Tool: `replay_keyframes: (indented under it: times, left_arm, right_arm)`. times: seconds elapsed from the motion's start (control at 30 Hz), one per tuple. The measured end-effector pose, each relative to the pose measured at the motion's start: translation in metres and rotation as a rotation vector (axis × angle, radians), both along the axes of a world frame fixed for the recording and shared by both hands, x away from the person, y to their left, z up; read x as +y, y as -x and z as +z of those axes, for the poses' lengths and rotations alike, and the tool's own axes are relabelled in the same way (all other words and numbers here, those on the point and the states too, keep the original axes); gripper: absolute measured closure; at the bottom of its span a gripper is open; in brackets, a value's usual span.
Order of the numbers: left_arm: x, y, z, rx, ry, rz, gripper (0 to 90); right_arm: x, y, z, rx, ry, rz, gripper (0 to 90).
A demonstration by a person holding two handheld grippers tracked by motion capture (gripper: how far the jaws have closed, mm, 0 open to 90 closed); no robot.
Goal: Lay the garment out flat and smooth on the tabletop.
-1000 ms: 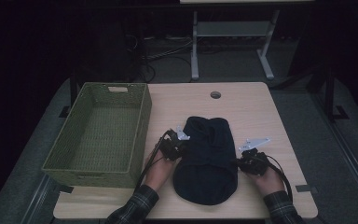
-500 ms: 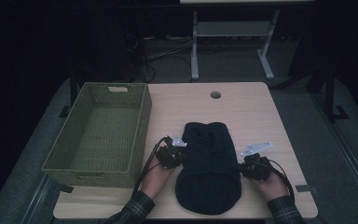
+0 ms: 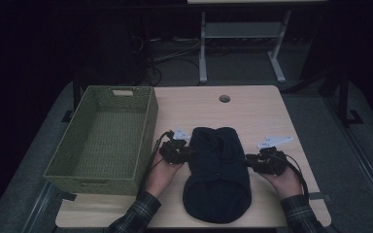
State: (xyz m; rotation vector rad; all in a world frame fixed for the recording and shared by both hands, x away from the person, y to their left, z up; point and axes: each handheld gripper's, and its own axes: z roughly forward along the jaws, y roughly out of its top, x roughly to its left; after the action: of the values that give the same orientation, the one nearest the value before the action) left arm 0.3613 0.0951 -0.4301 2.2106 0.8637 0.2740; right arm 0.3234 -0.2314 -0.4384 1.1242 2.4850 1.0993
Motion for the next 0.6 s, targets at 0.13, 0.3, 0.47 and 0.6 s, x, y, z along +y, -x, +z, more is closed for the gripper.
replay_keyframes:
  times: [0.13,0.3,0.47,0.6]
  left_arm:
    - [0.0,-0.01,0.006,-0.011,0.011,0.018,59.3]
    - [-0.002,-0.021,0.01,-0.007,0.035,0.03,54.3]
    - [-0.002,-0.032,0.015,-0.013,0.069,0.051,48.8]
    - [0.002,-0.041,0.019,-0.026,0.082,0.061,46.2]
  right_arm:
    - [-0.004,-0.014,0.003,-0.005,-0.004,-0.02,59.8]
    - [-0.005,-0.025,0.006,-0.017,-0.029,-0.035,57.3]
    - [-0.004,-0.042,0.01,-0.01,-0.035,-0.042,53.0]
    - [-0.002,-0.05,0.014,-0.017,-0.026,-0.047,50.3]
